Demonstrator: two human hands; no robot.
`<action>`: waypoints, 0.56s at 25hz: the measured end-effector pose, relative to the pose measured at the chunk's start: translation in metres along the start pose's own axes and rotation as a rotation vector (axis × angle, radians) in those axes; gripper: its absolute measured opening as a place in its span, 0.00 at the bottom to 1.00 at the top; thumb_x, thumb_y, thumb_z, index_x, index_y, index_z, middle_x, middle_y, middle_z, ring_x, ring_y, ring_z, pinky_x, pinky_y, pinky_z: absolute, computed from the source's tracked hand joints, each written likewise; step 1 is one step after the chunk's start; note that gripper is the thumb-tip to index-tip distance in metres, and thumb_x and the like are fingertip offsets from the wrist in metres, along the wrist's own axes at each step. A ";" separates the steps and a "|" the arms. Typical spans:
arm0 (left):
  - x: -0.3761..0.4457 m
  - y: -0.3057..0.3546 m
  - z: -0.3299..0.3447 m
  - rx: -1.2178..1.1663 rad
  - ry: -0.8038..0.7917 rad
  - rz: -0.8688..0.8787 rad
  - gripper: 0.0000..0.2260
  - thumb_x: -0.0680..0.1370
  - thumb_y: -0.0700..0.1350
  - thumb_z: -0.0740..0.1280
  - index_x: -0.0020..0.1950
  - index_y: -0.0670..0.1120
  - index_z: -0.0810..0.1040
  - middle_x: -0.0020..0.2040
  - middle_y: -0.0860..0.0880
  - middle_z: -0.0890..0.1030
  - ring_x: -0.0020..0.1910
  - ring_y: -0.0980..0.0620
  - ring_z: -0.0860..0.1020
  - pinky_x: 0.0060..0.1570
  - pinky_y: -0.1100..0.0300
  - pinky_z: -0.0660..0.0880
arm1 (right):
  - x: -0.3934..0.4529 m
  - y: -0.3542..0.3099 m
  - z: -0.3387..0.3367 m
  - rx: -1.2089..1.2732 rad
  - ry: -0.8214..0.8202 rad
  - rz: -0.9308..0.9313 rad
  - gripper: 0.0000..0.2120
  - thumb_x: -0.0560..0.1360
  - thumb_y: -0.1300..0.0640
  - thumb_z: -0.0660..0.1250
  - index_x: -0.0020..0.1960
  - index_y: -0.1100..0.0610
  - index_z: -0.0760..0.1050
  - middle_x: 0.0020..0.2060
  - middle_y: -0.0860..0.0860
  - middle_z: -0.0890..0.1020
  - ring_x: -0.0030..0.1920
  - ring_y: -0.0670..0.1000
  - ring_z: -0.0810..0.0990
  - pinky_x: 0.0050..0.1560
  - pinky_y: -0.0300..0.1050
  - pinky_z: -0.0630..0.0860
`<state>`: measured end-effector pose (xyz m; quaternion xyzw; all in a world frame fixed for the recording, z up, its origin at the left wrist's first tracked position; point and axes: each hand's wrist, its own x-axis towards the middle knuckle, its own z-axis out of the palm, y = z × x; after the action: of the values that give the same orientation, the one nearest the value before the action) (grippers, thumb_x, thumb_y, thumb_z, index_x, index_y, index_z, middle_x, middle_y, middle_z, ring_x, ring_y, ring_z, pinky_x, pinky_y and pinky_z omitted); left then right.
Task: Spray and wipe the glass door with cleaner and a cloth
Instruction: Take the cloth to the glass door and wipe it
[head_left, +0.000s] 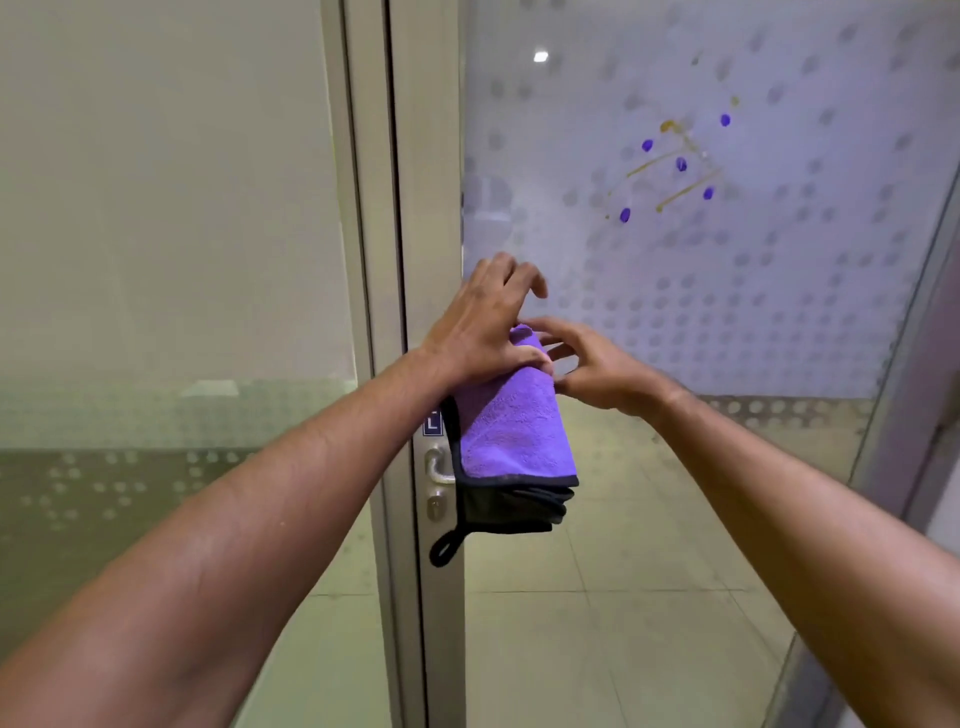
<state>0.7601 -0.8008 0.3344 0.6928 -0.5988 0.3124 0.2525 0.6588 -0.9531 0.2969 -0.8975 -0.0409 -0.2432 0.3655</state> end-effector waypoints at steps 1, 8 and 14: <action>0.004 -0.002 0.007 -0.010 0.010 -0.012 0.32 0.62 0.58 0.78 0.59 0.44 0.74 0.55 0.44 0.73 0.55 0.44 0.72 0.57 0.48 0.71 | 0.002 0.007 -0.004 -0.005 0.006 0.006 0.30 0.70 0.68 0.72 0.68 0.48 0.73 0.56 0.46 0.79 0.56 0.47 0.78 0.44 0.35 0.78; 0.041 -0.003 0.051 -0.162 -0.145 -0.258 0.29 0.56 0.70 0.72 0.43 0.48 0.78 0.40 0.51 0.81 0.42 0.50 0.79 0.48 0.49 0.76 | 0.013 0.050 -0.058 -0.146 0.056 0.005 0.20 0.63 0.60 0.82 0.48 0.51 0.75 0.47 0.44 0.79 0.59 0.51 0.77 0.45 0.31 0.72; 0.093 0.001 0.073 -0.145 -0.269 -0.214 0.20 0.63 0.57 0.79 0.37 0.43 0.77 0.29 0.51 0.72 0.29 0.52 0.68 0.31 0.57 0.64 | 0.028 0.079 -0.122 -0.262 0.011 -0.024 0.23 0.58 0.52 0.84 0.42 0.61 0.75 0.34 0.50 0.73 0.36 0.47 0.69 0.36 0.47 0.70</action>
<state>0.7764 -0.9167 0.3531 0.7682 -0.5710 0.1442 0.2511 0.6534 -1.0955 0.3345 -0.9358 -0.0175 -0.2555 0.2424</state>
